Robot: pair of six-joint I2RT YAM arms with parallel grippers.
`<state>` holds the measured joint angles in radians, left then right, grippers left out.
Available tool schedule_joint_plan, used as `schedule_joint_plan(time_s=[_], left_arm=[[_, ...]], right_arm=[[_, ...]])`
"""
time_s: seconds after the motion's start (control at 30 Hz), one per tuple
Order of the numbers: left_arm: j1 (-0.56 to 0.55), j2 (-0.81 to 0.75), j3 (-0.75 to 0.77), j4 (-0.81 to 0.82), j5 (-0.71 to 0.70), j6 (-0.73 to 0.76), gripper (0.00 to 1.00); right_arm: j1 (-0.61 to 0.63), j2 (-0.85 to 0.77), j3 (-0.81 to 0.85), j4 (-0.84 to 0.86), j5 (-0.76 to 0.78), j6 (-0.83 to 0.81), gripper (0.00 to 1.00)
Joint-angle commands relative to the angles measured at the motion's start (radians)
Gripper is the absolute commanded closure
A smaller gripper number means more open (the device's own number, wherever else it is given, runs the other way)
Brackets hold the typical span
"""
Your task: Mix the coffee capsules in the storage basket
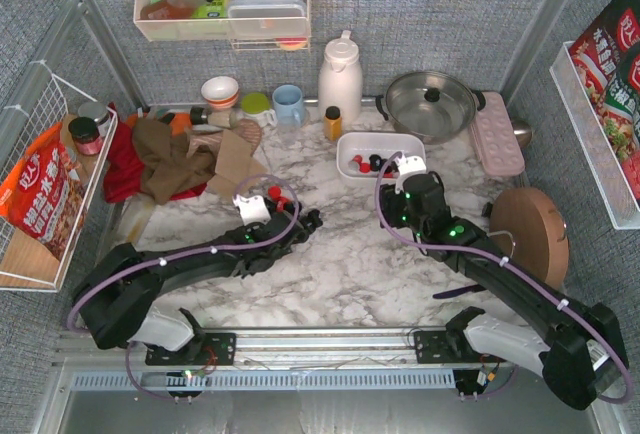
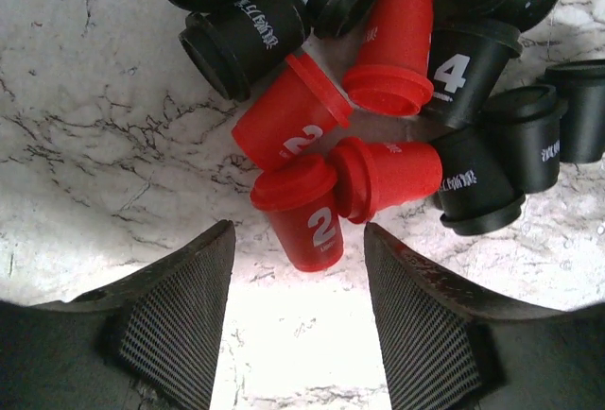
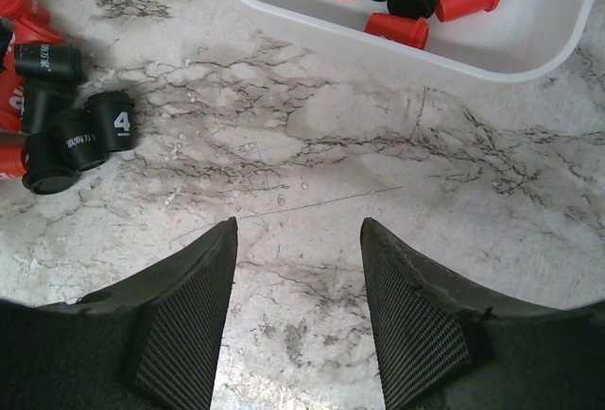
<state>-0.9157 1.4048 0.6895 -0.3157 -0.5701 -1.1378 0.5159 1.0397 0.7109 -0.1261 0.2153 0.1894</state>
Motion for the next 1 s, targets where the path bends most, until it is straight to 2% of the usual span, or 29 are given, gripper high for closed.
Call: schedule_joint_plan(time_s=[0.0,0.1,0.2,0.43,0.63,0.97], left_arm=[[-0.003,0.022,0.000,0.050,-0.037,-0.025,0.34],[-0.003,0.029,-0.008,0.076,-0.048,-0.038,0.35],[-0.003,0.039,-0.008,0.083,-0.061,-0.051,0.41],[-0.008,0.057,0.000,0.061,-0.071,-0.074,0.42],[-0.019,0.069,-0.013,0.049,-0.063,-0.095,0.48],[-0.023,0.119,0.007,0.004,-0.071,-0.094,0.48]], right_arm=[[0.001,0.007,0.004,0.016,-0.007,0.014,0.41],[0.001,0.011,0.003,0.017,-0.008,0.015,0.41],[0.001,0.012,0.002,0.019,-0.008,0.015,0.41],[0.001,0.014,0.005,0.014,-0.008,0.018,0.40],[0.001,0.011,0.004,0.014,-0.010,0.019,0.40],[0.001,0.011,0.005,0.014,-0.010,0.019,0.40]])
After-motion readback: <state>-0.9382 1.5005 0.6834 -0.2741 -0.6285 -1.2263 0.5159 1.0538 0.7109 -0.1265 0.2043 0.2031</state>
